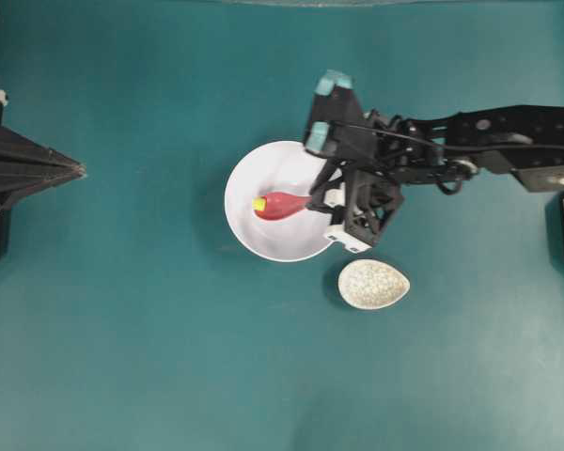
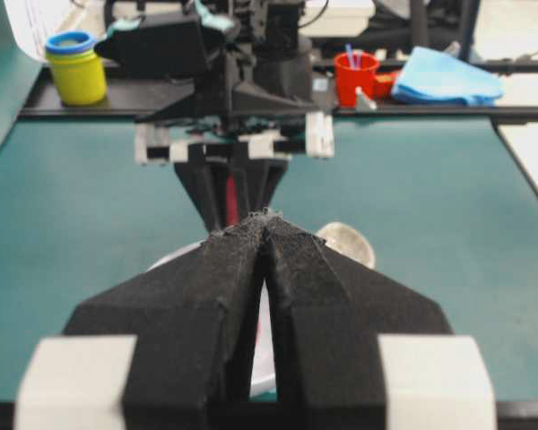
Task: Scoop the yellow hexagonal prism block from the bowl with a spoon using the right arm.
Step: 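Raise the spoon carrying the yellow block up out of the bowl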
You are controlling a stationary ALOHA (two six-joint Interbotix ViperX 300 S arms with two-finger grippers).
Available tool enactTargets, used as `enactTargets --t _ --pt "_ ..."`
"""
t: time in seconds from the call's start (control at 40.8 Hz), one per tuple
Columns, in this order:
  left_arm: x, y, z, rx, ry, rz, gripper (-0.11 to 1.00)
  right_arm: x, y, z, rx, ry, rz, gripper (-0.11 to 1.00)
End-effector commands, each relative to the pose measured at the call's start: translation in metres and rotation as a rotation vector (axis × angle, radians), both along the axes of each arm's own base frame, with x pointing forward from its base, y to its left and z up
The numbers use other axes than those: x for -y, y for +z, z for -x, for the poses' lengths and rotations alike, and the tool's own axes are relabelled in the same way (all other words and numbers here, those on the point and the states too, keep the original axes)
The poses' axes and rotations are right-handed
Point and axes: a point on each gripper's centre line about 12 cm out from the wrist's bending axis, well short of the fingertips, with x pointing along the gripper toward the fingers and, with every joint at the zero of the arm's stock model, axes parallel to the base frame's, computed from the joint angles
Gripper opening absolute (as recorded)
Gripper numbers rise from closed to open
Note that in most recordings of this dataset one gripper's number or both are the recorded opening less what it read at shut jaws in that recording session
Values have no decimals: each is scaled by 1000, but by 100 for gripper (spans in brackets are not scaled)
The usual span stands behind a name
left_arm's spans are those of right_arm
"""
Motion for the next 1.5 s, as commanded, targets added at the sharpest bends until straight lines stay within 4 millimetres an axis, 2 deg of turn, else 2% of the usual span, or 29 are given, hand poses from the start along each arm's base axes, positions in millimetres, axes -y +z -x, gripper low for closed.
enactTargets --t 0.0,0.368,0.809,1.225,1.471 --pt "0 13 -2 35 1 2 0 -2 18 6 85 -6 13 25" --pt "0 14 -2 37 1 0 0 -2 32 22 267 -39 54 25" --pt "0 14 -2 37 1 2 0 -8 51 26 374 -49 49 25" --pt "0 14 -2 38 1 2 0 -9 89 40 478 -44 60 25" --pt "0 14 -2 40 1 2 0 -10 104 52 523 -44 62 25"
